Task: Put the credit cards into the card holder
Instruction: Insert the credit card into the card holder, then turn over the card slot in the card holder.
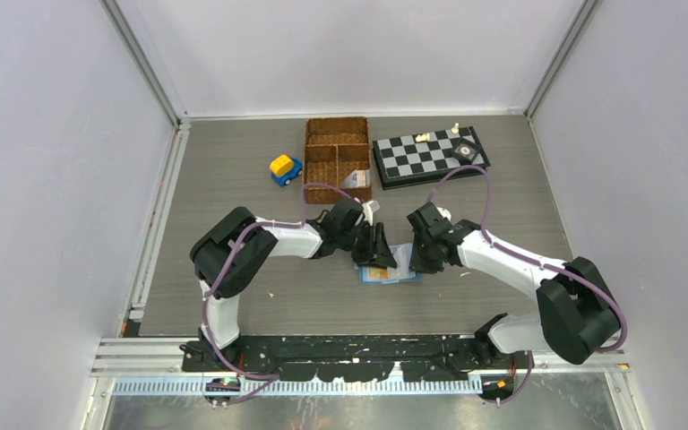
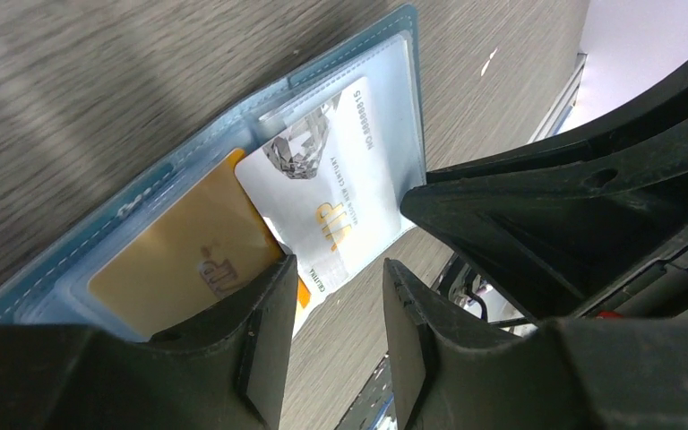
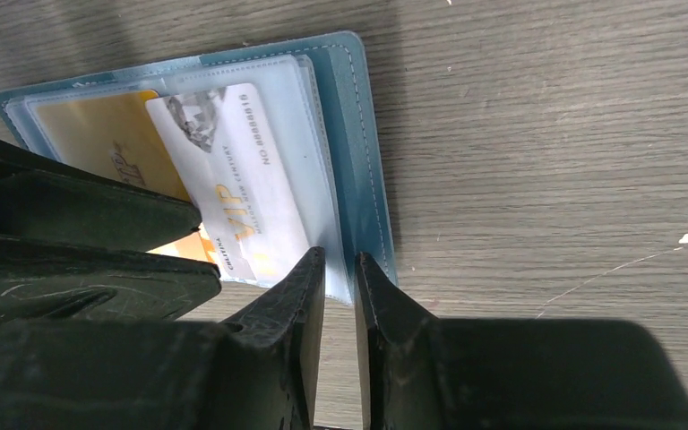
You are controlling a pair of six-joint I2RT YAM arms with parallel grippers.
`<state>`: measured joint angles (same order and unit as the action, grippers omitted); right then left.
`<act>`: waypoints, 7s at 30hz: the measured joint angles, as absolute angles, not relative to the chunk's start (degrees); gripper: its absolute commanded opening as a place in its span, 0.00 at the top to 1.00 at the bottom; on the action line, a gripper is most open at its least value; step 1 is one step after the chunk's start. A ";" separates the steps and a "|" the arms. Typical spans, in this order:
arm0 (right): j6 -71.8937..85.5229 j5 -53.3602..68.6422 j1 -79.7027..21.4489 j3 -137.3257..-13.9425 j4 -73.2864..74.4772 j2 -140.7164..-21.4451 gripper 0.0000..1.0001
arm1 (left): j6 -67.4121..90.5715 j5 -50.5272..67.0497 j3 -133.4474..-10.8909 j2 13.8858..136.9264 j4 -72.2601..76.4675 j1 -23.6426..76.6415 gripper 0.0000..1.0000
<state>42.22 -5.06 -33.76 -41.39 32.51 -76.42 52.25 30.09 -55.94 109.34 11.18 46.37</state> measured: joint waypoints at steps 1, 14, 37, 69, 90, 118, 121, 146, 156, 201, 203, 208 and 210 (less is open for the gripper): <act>42.22 -5.04 -33.76 -41.36 32.47 -76.42 0.76 | 52.29 30.11 -56.10 109.60 11.53 46.44 0.58; 42.41 -4.84 -33.74 -40.49 31.75 -76.42 0.72 | 53.41 30.04 -57.08 111.85 15.68 47.90 0.58; 42.85 -8.75 -33.74 -40.29 36.53 -69.67 0.41 | 54.68 28.88 -57.04 111.92 19.70 49.65 0.50; 40.47 -9.23 -36.71 -44.84 35.57 -77.34 0.25 | 36.49 5.76 -57.08 96.95 -18.17 47.09 0.35; 41.32 -15.22 -40.84 -48.66 35.75 -86.59 0.24 | 36.29 3.90 -55.53 96.92 -16.86 47.09 0.67; 43.55 -21.61 -42.00 -50.48 40.53 -88.62 0.25 | 37.54 5.02 -54.98 97.27 -13.65 47.13 1.00; 43.46 -20.88 -42.00 -50.48 40.64 -87.26 0.24 | 37.54 5.06 -54.72 97.27 -13.50 47.13 0.95; 39.29 5.04 -27.27 -39.79 30.24 -72.53 0.49 | 38.39 9.23 -54.50 96.92 -9.89 47.13 0.41; 38.96 5.56 -26.85 -39.53 29.19 -72.71 0.50 | 38.33 9.21 -55.29 98.35 -10.07 47.11 0.46; 38.44 8.43 -26.04 -36.45 23.59 -76.88 0.56 | 38.50 10.15 -56.99 101.67 -9.78 46.85 0.89; 38.92 9.28 -25.43 -36.05 23.00 -76.79 0.56 | 38.50 9.96 -56.99 101.78 -9.82 46.78 0.94; 39.62 12.12 -23.38 -34.44 21.15 -75.83 0.57 | 38.57 9.72 -56.99 101.80 -9.91 46.70 1.00; 39.68 13.28 -22.65 -33.85 20.38 -75.55 0.57 | 38.54 9.61 -56.99 101.80 -9.91 46.70 1.00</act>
